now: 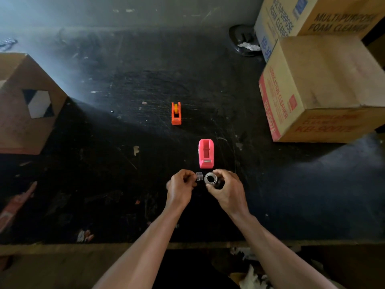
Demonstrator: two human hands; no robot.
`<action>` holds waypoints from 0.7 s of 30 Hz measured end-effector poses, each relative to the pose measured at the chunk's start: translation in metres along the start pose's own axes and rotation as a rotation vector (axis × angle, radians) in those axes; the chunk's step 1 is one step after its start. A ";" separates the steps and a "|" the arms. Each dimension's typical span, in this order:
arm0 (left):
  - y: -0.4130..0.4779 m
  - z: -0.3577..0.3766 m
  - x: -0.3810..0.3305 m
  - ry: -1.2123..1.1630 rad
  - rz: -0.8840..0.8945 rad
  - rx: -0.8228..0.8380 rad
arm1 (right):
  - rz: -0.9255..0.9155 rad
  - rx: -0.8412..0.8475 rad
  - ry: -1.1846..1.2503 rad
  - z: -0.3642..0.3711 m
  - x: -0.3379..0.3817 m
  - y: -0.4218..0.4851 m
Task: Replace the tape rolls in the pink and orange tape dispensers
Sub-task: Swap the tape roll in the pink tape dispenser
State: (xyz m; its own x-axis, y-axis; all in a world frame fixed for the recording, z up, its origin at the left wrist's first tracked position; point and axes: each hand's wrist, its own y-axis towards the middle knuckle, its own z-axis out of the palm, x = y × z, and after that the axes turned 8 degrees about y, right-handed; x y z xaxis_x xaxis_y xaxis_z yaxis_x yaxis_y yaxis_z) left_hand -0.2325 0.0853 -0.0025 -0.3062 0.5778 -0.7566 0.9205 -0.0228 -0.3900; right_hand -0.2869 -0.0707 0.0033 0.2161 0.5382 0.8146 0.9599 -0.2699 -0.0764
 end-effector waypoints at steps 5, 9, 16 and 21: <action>0.001 -0.002 -0.003 -0.033 0.001 0.006 | -0.002 0.021 0.036 -0.003 0.002 0.003; 0.000 -0.004 -0.003 -0.045 0.011 0.001 | -0.007 0.013 0.065 -0.003 0.002 0.005; 0.002 -0.008 -0.012 -0.035 0.056 -0.003 | 0.008 -0.006 0.062 -0.001 0.001 0.009; 0.005 -0.013 -0.019 -0.001 0.064 0.008 | 0.061 -0.001 0.108 -0.004 0.001 0.014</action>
State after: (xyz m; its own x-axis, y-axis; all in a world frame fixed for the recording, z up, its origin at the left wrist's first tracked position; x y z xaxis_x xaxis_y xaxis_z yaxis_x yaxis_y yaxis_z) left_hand -0.2190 0.0846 0.0166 -0.2465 0.5743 -0.7807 0.9365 -0.0663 -0.3445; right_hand -0.2737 -0.0768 0.0052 0.2536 0.4318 0.8656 0.9453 -0.3006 -0.1269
